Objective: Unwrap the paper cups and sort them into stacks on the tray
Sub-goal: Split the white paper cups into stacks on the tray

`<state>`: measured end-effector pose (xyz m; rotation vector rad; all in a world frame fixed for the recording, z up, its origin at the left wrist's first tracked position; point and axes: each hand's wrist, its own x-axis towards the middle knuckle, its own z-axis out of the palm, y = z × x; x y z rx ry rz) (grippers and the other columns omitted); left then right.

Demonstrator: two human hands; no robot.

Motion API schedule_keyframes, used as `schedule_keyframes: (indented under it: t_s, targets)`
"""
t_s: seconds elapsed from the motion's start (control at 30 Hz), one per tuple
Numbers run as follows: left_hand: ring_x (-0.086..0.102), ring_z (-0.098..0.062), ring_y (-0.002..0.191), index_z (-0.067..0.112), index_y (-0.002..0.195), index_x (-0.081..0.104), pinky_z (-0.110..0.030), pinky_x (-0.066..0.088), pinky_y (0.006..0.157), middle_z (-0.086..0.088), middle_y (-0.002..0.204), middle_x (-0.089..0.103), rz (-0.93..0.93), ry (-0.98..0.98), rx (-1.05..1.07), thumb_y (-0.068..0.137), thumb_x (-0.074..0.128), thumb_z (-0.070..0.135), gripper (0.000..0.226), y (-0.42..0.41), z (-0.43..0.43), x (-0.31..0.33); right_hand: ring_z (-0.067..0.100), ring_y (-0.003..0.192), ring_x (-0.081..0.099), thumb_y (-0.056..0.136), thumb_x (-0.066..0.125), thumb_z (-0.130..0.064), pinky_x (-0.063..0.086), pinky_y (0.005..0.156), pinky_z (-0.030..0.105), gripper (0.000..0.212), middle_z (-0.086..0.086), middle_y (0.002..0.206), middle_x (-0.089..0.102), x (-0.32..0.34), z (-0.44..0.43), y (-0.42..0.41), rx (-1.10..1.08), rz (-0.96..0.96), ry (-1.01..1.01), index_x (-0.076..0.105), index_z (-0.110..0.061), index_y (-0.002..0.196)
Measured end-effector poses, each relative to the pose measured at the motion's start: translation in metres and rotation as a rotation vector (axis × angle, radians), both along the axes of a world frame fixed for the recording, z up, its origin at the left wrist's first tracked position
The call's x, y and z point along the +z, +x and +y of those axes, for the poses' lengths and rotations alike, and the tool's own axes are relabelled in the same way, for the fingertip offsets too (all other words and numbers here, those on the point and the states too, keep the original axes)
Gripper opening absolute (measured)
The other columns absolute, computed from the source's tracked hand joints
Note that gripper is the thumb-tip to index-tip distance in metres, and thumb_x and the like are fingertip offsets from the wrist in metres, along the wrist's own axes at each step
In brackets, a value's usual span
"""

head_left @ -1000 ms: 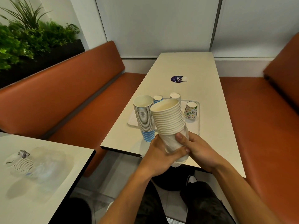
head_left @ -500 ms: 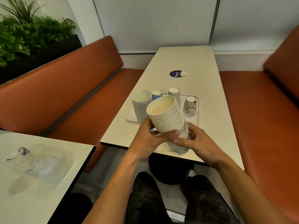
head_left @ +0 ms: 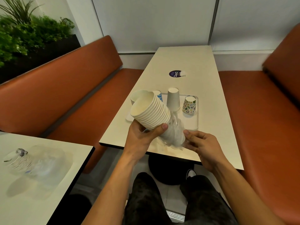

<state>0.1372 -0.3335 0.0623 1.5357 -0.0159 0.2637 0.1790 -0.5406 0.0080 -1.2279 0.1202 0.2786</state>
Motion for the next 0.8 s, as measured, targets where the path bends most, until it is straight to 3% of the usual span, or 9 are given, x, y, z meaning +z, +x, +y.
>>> schedule_keyframes:
  t_s: [0.2,0.37,0.5,0.6,0.67,0.73,0.8]
  targets:
    - [0.071,-0.012,0.112,0.021,0.125,0.066,-0.022,0.057,0.085,0.006,0.116,0.077,-0.013,-0.018,0.079,0.066,0.086,0.039,0.065,-0.002,0.001,-0.001,0.022,0.07,0.069,0.097,0.066,-0.007,0.062,0.065,0.028,0.015,0.012,0.082,0.072,0.001,0.002,0.004,-0.055,0.072,0.027,0.061,0.003,0.107]
    - [0.071,-0.008,0.108,0.016,0.127,0.063,-0.019,0.057,0.08,0.011,0.112,0.076,-0.047,0.017,0.145,0.068,0.09,0.032,0.067,-0.004,0.002,0.001,0.019,0.067,0.053,0.097,0.066,-0.001,0.051,0.07,0.032,0.028,0.01,0.085,0.056,0.001,-0.004,0.002,0.079,0.004,-0.17,0.062,-0.017,0.121]
    - [0.072,-0.01,0.107,0.012,0.126,0.065,-0.019,0.058,0.079,0.009,0.111,0.077,-0.092,0.026,0.182,0.064,0.087,0.043,0.073,-0.005,0.002,0.001,0.019,0.067,0.045,0.094,0.064,0.008,0.051,0.064,0.025,0.028,0.007,0.072,0.045,0.007,-0.008,0.001,0.087,-0.116,-0.257,0.073,-0.016,0.106]
    - [0.072,-0.01,0.109,0.011,0.13,0.063,-0.021,0.058,0.081,0.007,0.113,0.076,-0.085,0.039,0.172,0.064,0.086,0.046,0.078,-0.004,0.001,0.001,0.022,0.078,0.056,0.088,0.067,0.009,0.052,0.072,0.025,0.037,0.008,0.084,0.055,0.02,-0.006,0.0,0.079,-0.187,-0.449,0.073,-0.024,0.104]
    - [0.071,-0.011,0.11,0.014,0.131,0.063,-0.025,0.059,0.084,0.006,0.116,0.076,-0.066,0.085,0.149,0.064,0.087,0.049,0.079,-0.001,0.001,0.002,0.021,0.098,0.063,0.084,0.074,0.007,0.051,0.083,0.029,0.044,0.004,0.099,0.063,0.036,-0.006,-0.003,0.05,-0.274,-0.503,0.07,-0.029,0.109]
    - [0.07,-0.012,0.113,0.017,0.132,0.062,-0.033,0.06,0.089,0.007,0.119,0.074,-0.038,0.137,0.12,0.063,0.089,0.049,0.081,0.001,0.002,0.003,0.012,0.114,0.063,0.081,0.08,0.002,0.051,0.094,0.03,0.055,-0.001,0.114,0.065,0.053,-0.007,-0.004,0.066,-0.368,-0.465,0.066,-0.035,0.118]
    - [0.069,-0.011,0.114,0.019,0.133,0.06,-0.036,0.061,0.091,0.008,0.12,0.074,-0.025,0.157,0.1,0.063,0.091,0.048,0.081,0.0,0.001,0.005,0.004,0.123,0.056,0.078,0.088,-0.013,0.047,0.102,0.03,0.071,-0.01,0.129,0.059,0.067,-0.006,-0.004,0.217,-0.419,-0.523,0.054,-0.047,0.131]
